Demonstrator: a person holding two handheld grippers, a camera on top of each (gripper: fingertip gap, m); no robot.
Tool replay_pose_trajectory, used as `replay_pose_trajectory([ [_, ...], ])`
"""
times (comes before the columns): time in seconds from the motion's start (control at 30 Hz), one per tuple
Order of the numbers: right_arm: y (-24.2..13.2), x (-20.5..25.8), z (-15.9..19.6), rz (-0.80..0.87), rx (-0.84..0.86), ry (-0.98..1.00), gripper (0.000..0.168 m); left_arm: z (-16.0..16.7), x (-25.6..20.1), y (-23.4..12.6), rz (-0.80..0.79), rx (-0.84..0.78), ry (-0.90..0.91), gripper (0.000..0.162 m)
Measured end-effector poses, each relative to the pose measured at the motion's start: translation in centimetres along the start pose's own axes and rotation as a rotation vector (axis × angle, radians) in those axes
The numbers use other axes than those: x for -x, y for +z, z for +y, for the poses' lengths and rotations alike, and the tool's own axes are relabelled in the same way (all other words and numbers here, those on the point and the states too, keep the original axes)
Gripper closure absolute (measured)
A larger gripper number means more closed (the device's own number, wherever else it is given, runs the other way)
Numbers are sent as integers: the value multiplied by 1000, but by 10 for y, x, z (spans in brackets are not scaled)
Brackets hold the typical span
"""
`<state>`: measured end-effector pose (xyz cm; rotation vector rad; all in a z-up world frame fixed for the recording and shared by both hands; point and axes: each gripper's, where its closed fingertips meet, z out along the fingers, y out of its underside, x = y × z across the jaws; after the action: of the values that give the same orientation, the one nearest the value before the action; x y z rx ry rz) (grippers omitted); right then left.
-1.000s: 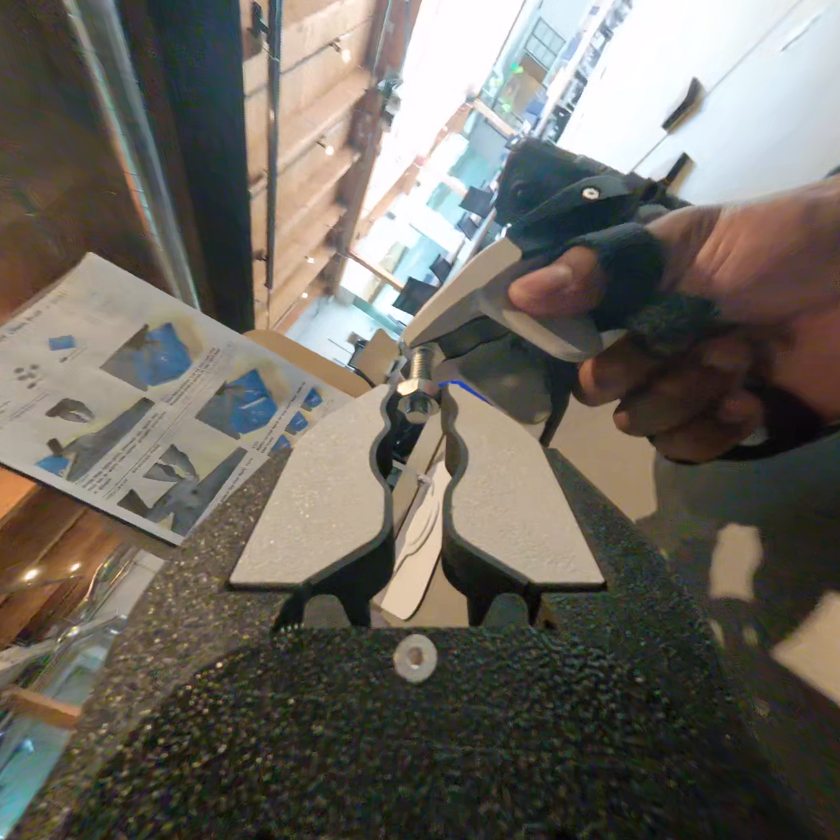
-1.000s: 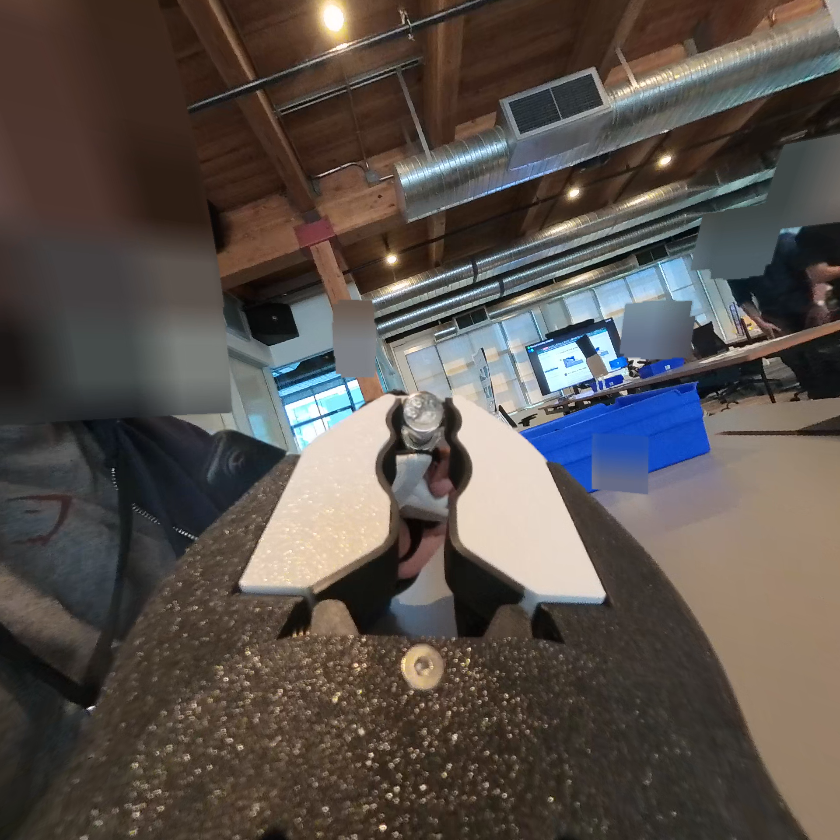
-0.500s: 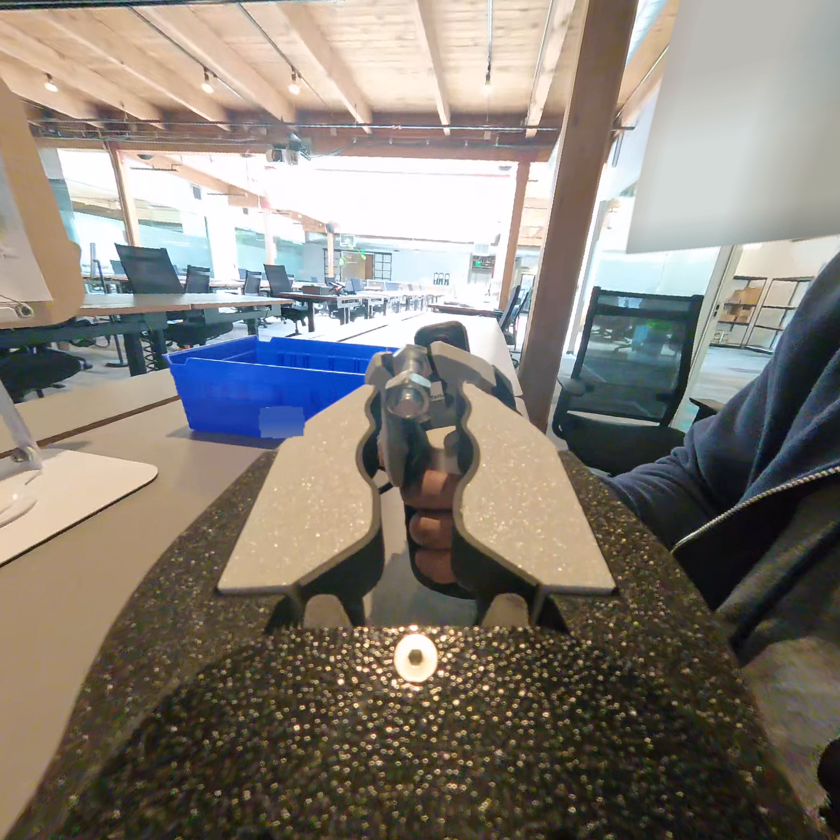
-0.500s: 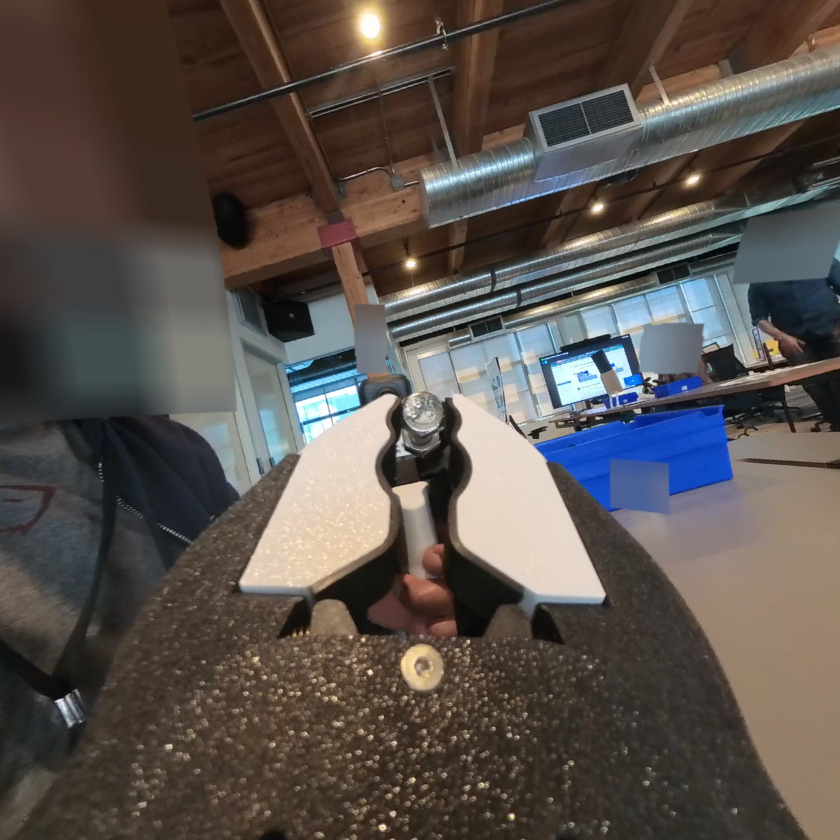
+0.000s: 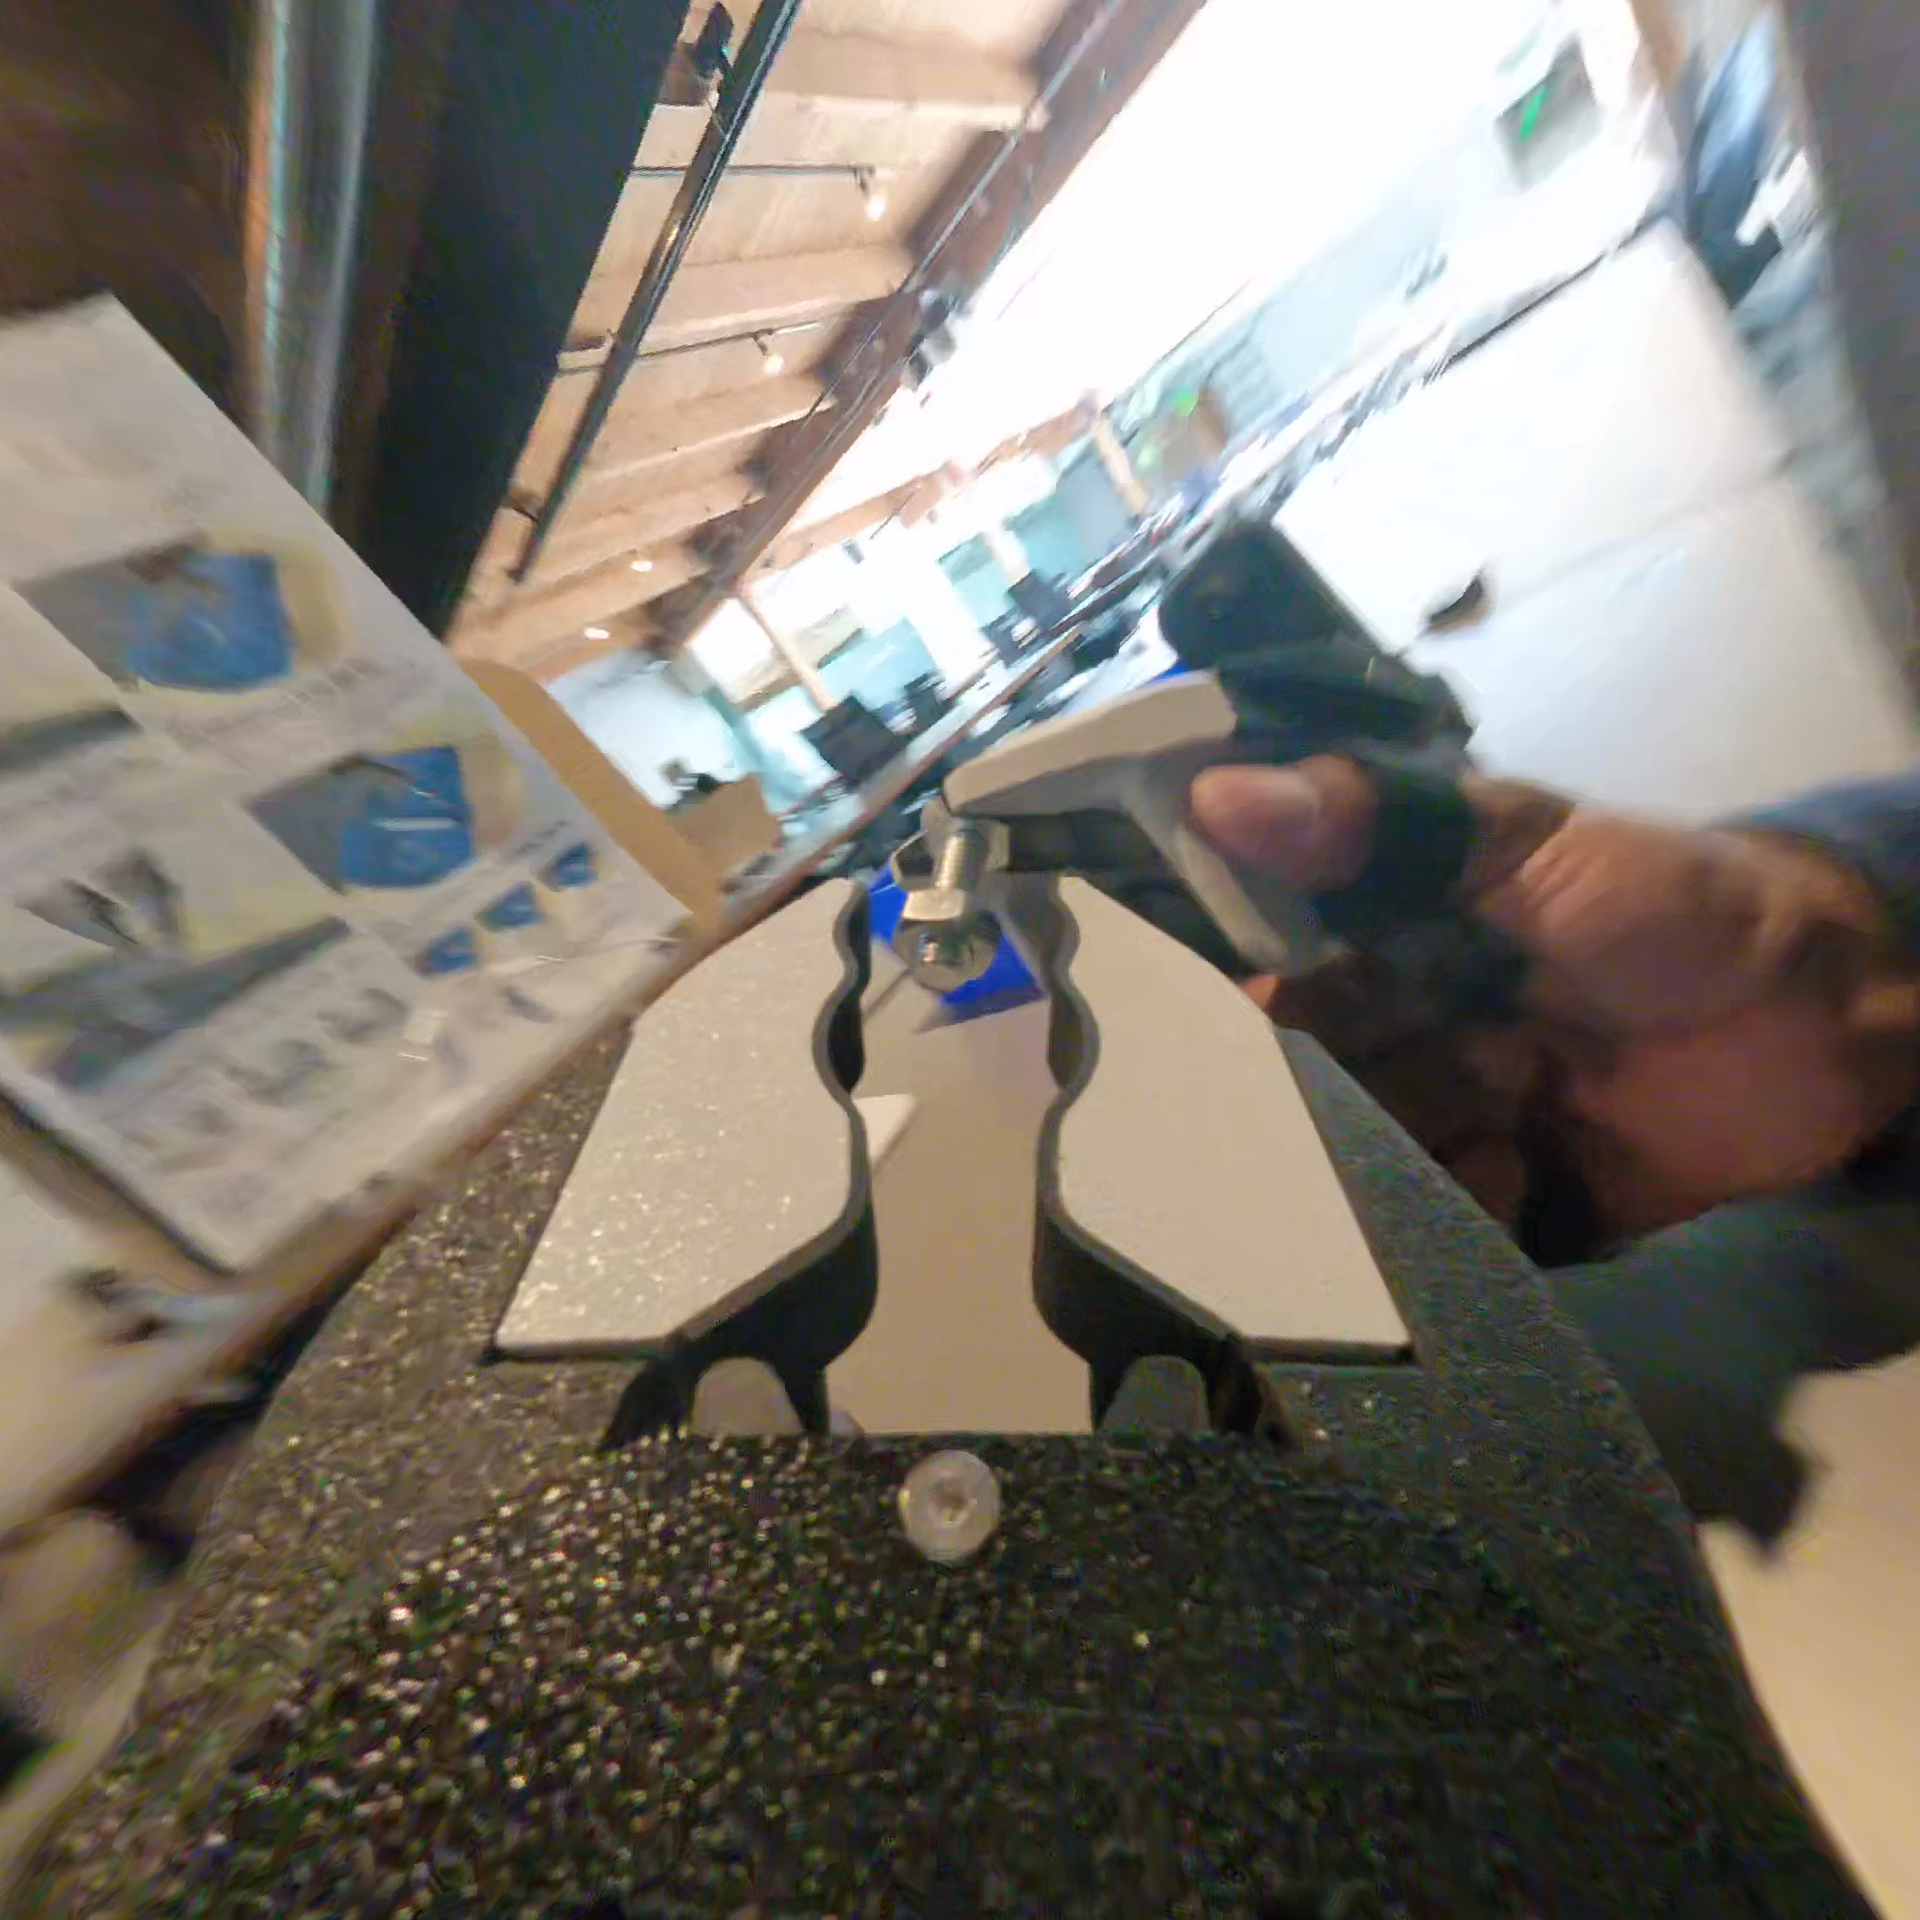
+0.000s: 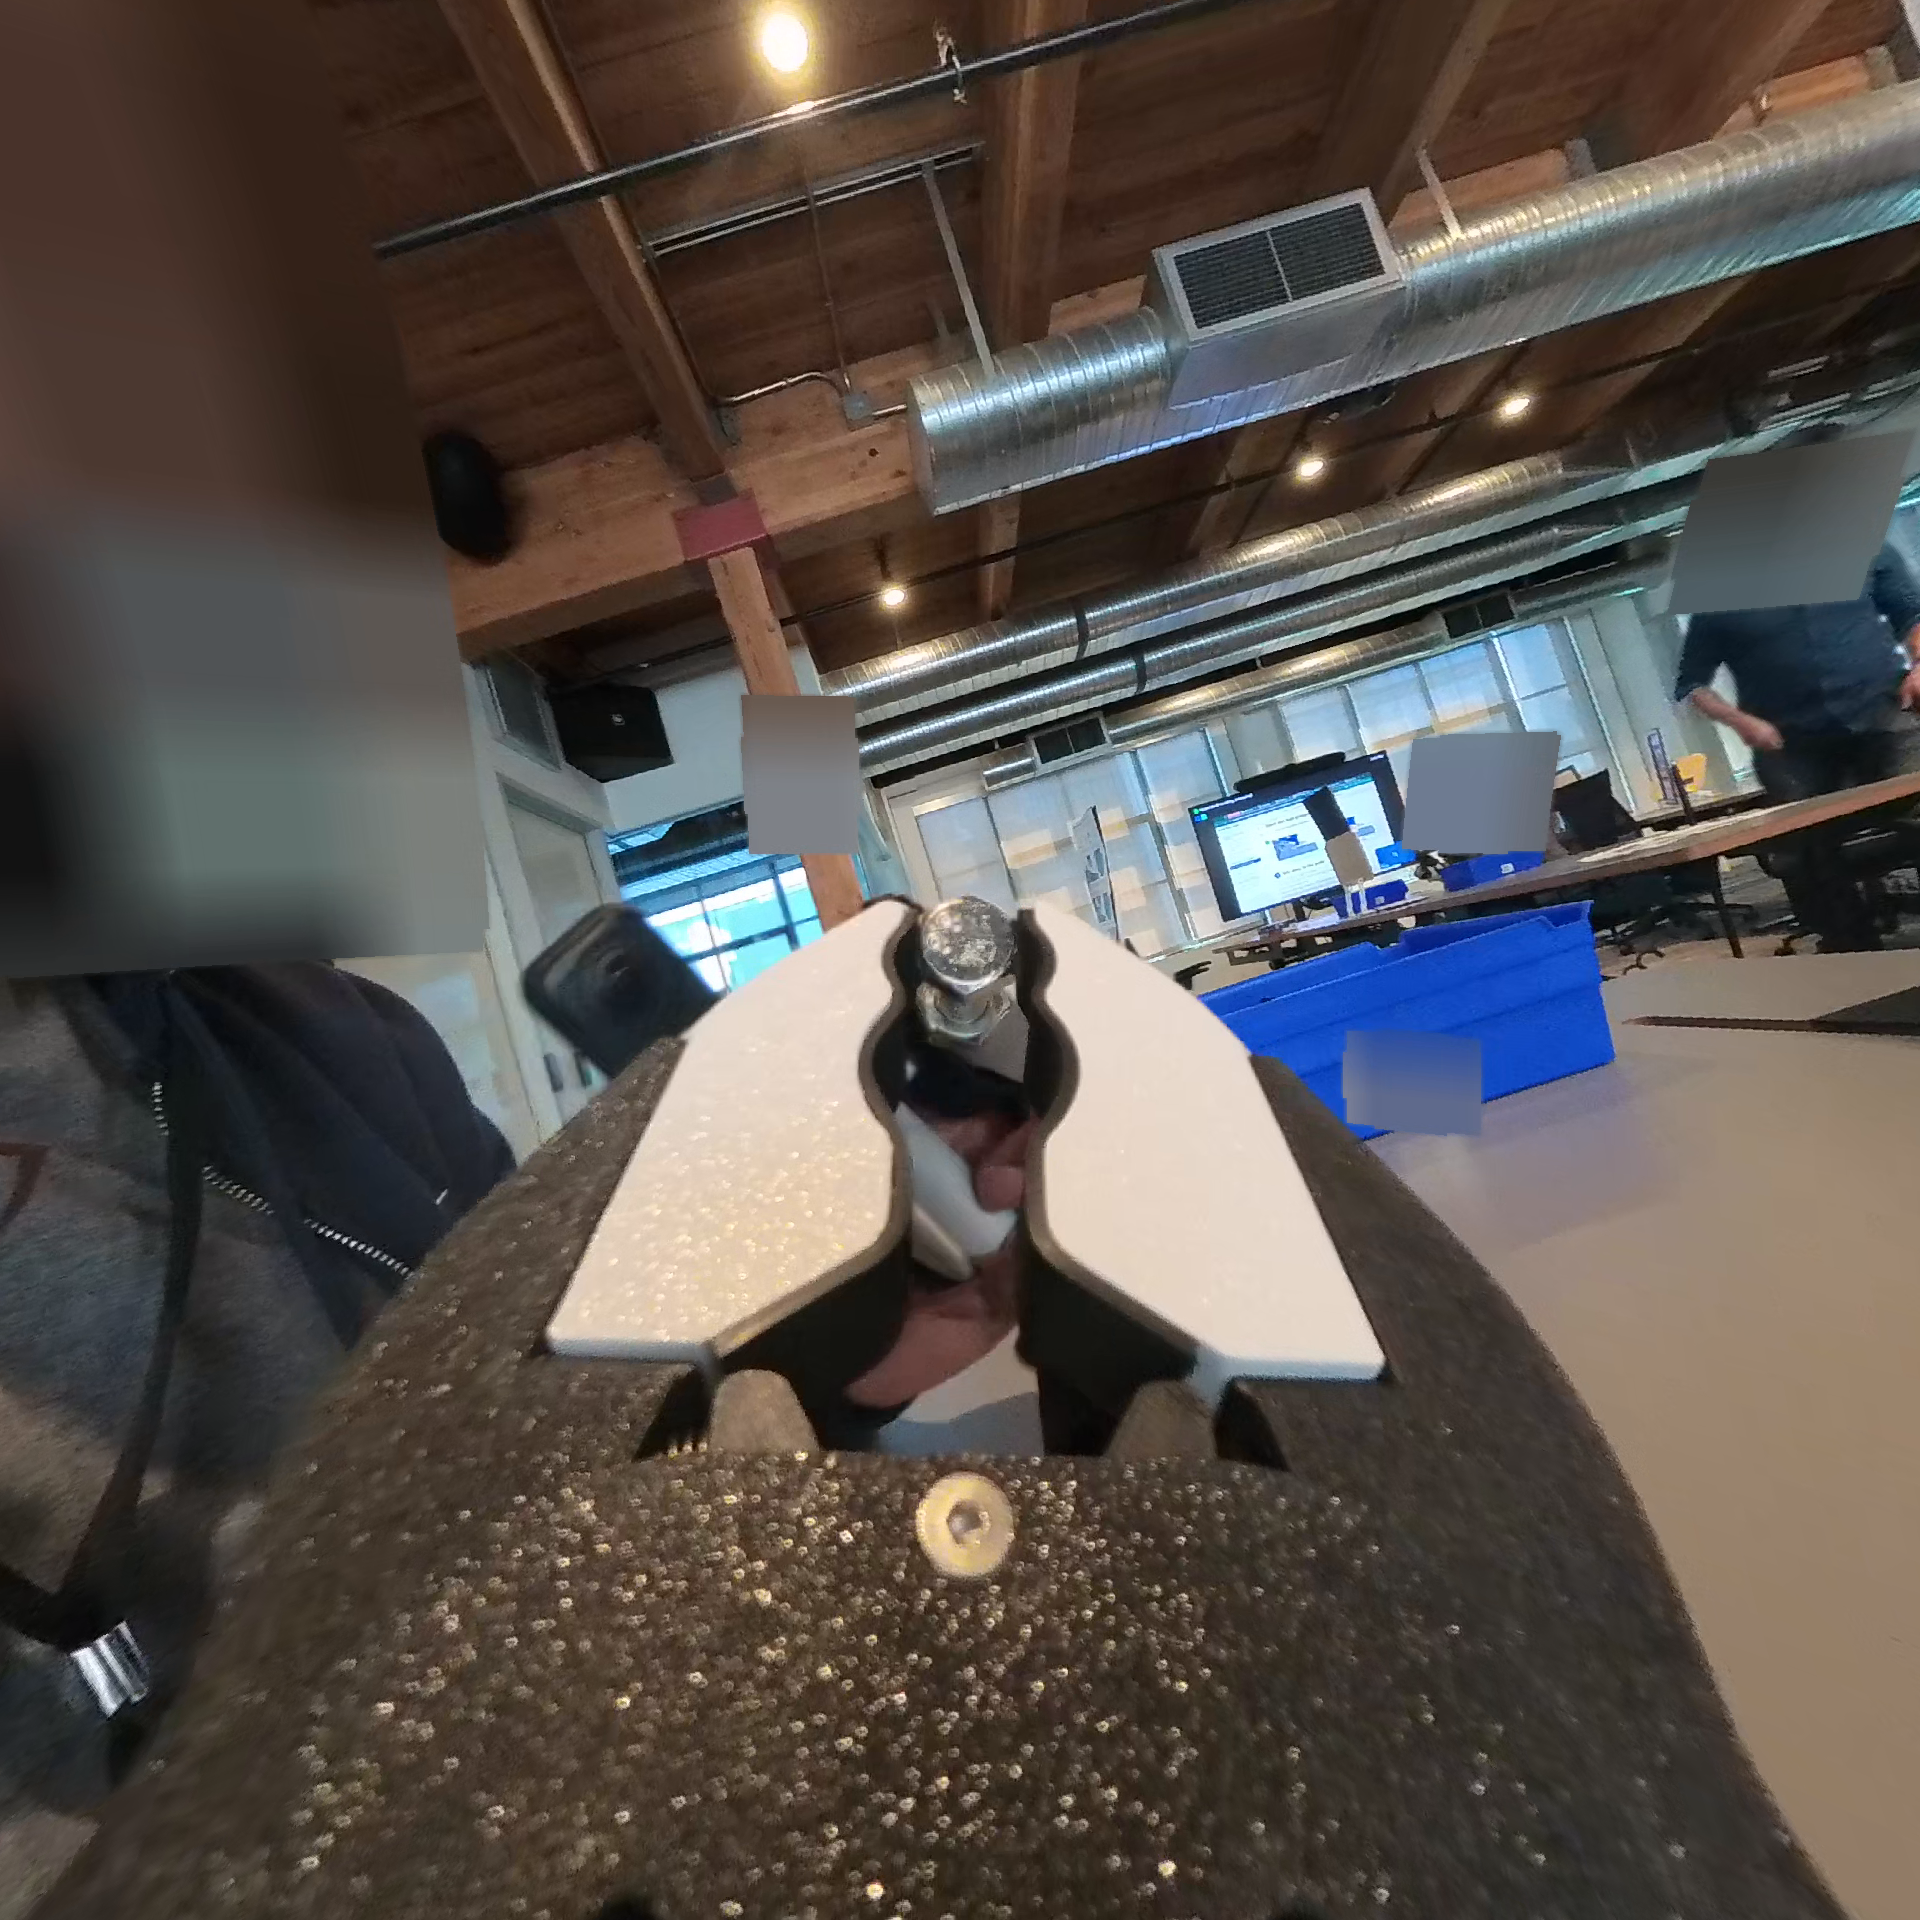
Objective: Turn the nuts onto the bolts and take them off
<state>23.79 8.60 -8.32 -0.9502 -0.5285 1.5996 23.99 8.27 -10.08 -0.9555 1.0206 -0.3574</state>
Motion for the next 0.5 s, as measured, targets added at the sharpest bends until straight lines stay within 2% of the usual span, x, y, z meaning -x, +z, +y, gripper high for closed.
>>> replay_pose_trajectory([
  [0.1, -2, -2, -3, 16, -13, -5, 152, -3, 2, -2, 109, -74, -367, 126],
  [0.2, -3, -4, -4, 28, -14, -17, 152, 0, -1, -4, 260, -84, -647, 131],
  [0.27, -4, -4, -5, 37, -14, -24, 152, 6, -2, -5, 304, -51, -721, 134],
  [0.4, -4, -5, -6, 40, -18, -24, 152, 13, -1, -6, 305, -15, -748, 138],
  [0.5, -5, -6, -6, 40, -21, -20, 152, 12, -3, -6, 316, -18, -734, 154],
])
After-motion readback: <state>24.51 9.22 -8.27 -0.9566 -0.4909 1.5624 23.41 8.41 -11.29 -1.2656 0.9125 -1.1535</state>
